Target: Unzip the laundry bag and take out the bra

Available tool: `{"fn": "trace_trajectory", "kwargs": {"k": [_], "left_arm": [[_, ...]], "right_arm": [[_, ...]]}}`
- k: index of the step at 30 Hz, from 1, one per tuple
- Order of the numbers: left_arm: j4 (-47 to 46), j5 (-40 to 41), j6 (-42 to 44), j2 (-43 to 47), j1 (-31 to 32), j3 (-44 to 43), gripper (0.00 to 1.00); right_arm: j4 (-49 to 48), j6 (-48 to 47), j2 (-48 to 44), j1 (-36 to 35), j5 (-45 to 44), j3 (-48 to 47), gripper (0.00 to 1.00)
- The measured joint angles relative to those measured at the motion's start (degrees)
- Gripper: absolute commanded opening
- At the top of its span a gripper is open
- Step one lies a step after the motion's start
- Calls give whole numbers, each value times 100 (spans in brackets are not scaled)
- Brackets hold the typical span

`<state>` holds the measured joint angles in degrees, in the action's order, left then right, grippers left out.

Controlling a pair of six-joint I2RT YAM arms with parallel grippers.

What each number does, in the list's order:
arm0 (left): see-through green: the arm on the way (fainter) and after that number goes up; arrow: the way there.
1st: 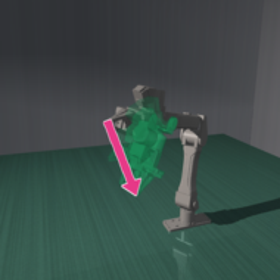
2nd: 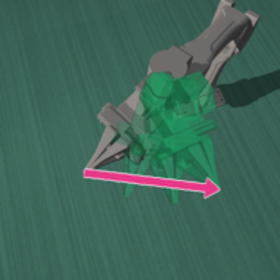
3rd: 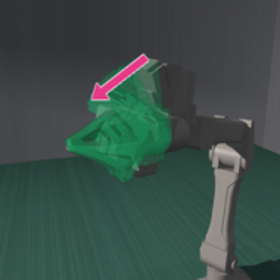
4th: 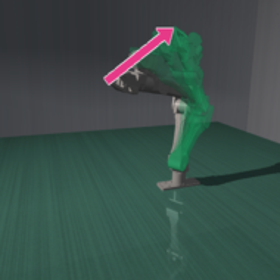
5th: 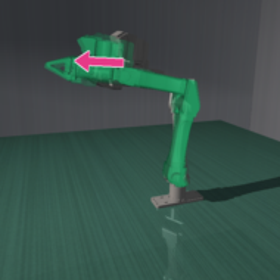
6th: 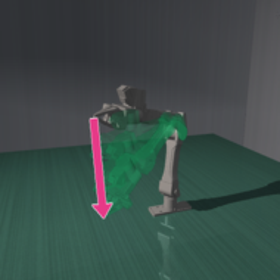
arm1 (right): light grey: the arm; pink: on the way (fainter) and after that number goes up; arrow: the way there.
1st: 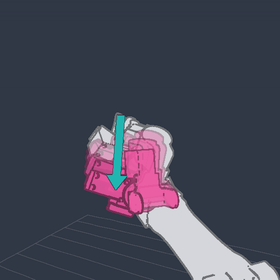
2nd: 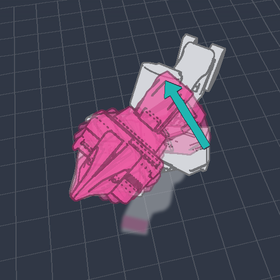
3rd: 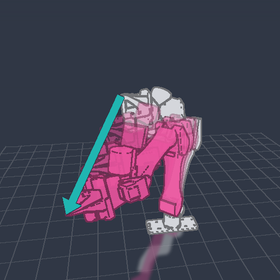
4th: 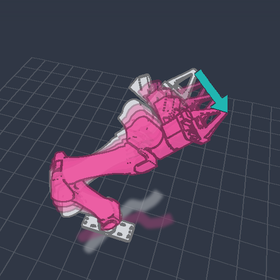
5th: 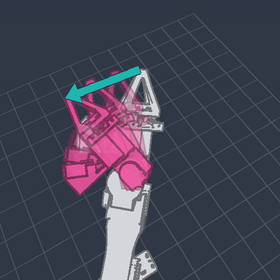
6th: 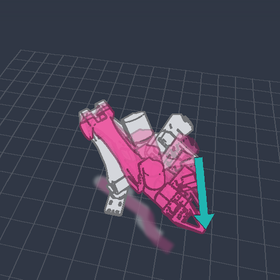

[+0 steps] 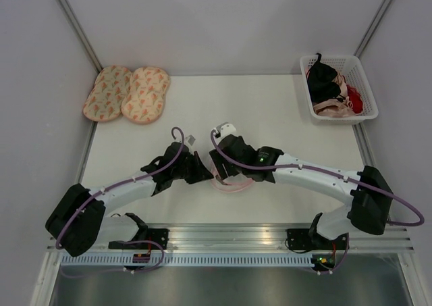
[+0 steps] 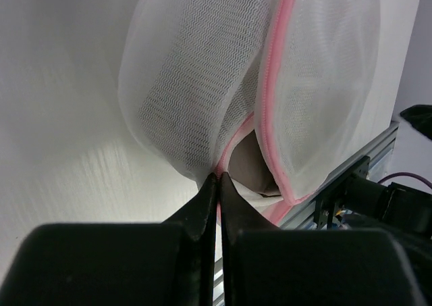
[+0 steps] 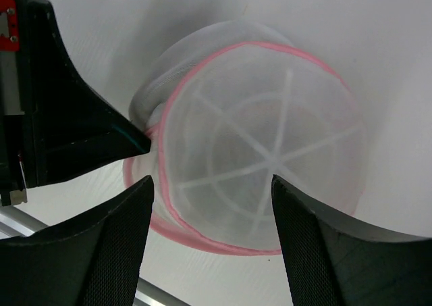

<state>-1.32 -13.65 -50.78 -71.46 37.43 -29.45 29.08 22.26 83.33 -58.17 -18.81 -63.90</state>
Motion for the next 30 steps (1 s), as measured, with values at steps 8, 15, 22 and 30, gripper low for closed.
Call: {"fn": "trace_trajectory", "kwargs": {"k": [8, 15, 22, 30], "left_arm": [[-221, 4, -79, 96, 0, 11, 2], [-341, 4, -160, 96, 0, 72, 2], [-356, 9, -188, 243, 0, 136, 2], [-352, 15, -190, 317, 0, 179, 2]], "right_arm": [[52, 2, 636, -356, -105, -415, 74], [542, 164, 1510, -754, -964, -1014, 43], [1130, 525, 1812, -833, -1711, -1067, 0], [1738, 979, 1478, -831, -2708, -1115, 0]]}}
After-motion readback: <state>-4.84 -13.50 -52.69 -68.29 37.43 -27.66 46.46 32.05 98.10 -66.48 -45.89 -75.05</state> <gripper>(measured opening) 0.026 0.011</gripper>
